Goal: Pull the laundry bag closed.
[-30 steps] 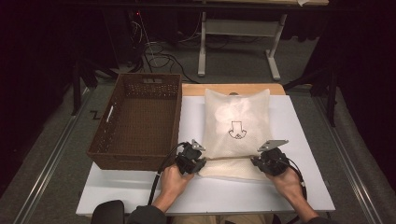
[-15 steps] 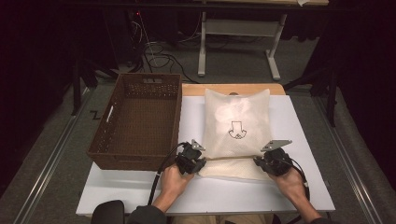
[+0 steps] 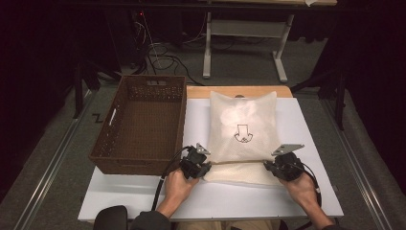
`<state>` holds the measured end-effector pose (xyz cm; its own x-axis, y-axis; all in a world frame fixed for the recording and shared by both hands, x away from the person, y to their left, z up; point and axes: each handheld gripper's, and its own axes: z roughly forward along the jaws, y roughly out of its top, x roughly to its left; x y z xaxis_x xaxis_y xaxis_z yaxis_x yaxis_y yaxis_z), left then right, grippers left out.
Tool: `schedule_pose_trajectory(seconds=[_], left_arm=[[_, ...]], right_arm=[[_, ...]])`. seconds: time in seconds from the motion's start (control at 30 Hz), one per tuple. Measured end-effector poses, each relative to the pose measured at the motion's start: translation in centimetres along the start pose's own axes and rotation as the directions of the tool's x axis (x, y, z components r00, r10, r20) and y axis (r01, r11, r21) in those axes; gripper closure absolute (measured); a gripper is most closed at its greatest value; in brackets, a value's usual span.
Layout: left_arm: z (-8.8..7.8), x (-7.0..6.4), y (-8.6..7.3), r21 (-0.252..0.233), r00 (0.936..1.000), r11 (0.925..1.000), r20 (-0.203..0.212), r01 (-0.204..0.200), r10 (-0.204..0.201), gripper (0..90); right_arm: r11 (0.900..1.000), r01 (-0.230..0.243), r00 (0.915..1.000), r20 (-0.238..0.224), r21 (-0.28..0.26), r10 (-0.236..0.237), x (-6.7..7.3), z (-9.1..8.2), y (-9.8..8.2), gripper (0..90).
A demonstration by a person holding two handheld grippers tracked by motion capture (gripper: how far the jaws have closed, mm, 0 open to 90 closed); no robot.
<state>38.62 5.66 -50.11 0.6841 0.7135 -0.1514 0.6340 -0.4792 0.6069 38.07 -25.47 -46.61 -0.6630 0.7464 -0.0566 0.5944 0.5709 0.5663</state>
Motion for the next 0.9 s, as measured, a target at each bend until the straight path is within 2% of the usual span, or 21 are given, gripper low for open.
schedule_pose_trajectory(seconds=[0.9], left_arm=[[0.02, 0.04, -0.01, -0.003, 1.0000, 1.0000, 0.005, 0.008, -0.008, 87.0]], right_arm=[[1.000, -0.009, 0.9999, 0.010, -0.004, 0.009, -0.68, -0.47, -0.50, 87.7]])
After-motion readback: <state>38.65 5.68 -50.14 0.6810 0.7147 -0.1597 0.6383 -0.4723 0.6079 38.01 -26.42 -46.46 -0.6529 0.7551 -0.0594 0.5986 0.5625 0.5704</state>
